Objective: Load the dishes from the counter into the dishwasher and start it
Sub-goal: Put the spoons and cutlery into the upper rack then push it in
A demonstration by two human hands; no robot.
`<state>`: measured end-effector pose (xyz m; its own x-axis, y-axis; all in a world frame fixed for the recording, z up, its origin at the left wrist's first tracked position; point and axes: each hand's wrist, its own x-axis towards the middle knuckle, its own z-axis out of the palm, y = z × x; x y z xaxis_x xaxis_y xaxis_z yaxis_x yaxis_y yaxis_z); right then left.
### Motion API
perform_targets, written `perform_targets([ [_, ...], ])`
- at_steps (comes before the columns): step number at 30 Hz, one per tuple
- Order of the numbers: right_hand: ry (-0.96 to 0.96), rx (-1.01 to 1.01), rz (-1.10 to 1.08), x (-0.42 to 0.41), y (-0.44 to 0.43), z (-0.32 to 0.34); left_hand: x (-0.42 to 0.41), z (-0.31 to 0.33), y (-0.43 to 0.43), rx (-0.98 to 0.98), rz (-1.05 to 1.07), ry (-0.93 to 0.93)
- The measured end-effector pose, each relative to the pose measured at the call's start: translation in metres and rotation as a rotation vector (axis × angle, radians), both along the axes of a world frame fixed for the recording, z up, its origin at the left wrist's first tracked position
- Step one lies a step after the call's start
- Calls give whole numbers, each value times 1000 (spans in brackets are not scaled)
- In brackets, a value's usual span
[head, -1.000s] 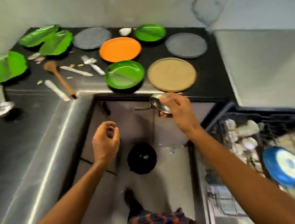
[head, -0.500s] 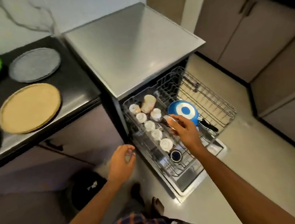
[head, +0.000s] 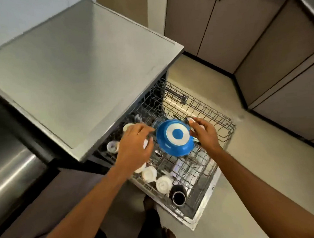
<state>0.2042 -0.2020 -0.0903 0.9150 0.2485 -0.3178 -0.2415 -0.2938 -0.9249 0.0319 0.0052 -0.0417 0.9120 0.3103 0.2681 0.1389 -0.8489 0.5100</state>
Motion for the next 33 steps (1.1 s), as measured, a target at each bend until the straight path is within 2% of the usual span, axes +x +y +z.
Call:
perform_targets([
  [3,-37,-70,4,42,29,-17,56,15,28,157,-59,-80],
  [7,-43,-156,34,82,60,-45,113,37,51,242,-53,-98],
  [14,-49,-240,82,127,111,-68,191,23,104,354,8,261],
  [17,-110,-265,149,143,129,-79,202,6,104,356,-26,323],
  [22,-188,-281,270,164,151,-101,203,-6,105,370,1,270],
  [29,-210,-375,389,173,169,-142,202,-7,104,346,46,241],
  [33,-139,-414,456,183,181,-152,203,-9,104,341,50,230],
])
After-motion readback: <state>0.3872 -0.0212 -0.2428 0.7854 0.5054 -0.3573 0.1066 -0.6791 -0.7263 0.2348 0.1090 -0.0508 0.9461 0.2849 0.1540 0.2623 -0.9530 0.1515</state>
